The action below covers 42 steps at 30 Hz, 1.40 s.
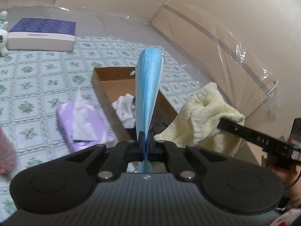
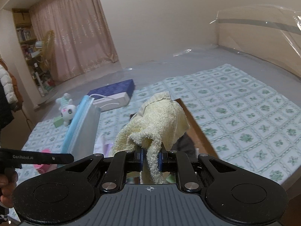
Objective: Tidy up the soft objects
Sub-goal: 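Carry the yellow towel and blue mask over the cardboard box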
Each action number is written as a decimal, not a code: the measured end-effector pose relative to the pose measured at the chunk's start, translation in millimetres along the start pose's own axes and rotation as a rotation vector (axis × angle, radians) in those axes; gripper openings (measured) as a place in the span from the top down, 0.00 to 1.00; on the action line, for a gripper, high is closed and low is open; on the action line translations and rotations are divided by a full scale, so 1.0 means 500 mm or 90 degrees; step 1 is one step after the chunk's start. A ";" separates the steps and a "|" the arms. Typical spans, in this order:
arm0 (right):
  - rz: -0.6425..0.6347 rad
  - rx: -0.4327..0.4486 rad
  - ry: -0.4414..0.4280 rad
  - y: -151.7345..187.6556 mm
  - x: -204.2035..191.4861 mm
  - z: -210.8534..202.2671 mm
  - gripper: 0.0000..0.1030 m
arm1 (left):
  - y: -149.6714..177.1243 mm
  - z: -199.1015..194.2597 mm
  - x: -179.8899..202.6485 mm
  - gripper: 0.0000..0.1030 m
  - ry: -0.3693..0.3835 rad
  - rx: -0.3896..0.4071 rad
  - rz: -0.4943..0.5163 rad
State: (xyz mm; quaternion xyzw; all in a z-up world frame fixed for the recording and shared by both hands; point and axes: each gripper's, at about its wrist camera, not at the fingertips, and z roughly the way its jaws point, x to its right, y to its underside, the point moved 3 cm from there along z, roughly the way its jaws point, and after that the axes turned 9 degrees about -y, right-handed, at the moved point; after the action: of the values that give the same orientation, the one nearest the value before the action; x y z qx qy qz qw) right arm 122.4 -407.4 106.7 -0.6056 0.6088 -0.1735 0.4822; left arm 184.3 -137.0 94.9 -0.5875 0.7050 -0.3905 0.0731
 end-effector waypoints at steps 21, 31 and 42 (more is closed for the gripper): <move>0.016 -0.044 -0.031 -0.111 0.142 0.223 0.86 | -0.098 0.295 0.019 0.99 0.014 -0.045 -0.145; 0.029 -0.122 0.017 -0.105 0.244 0.437 0.86 | -0.121 0.450 -0.018 0.99 -0.082 -0.087 -0.106; 0.033 -0.167 0.001 -0.095 0.273 0.587 0.86 | -0.122 0.510 -0.034 0.93 -0.101 -0.103 -0.084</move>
State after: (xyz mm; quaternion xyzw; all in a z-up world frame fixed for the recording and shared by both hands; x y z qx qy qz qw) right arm 410.6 -431.1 -46.4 -0.6473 0.6422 -0.0798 0.4027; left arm 379.9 -240.9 -46.8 -0.6656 0.6862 -0.2881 0.0553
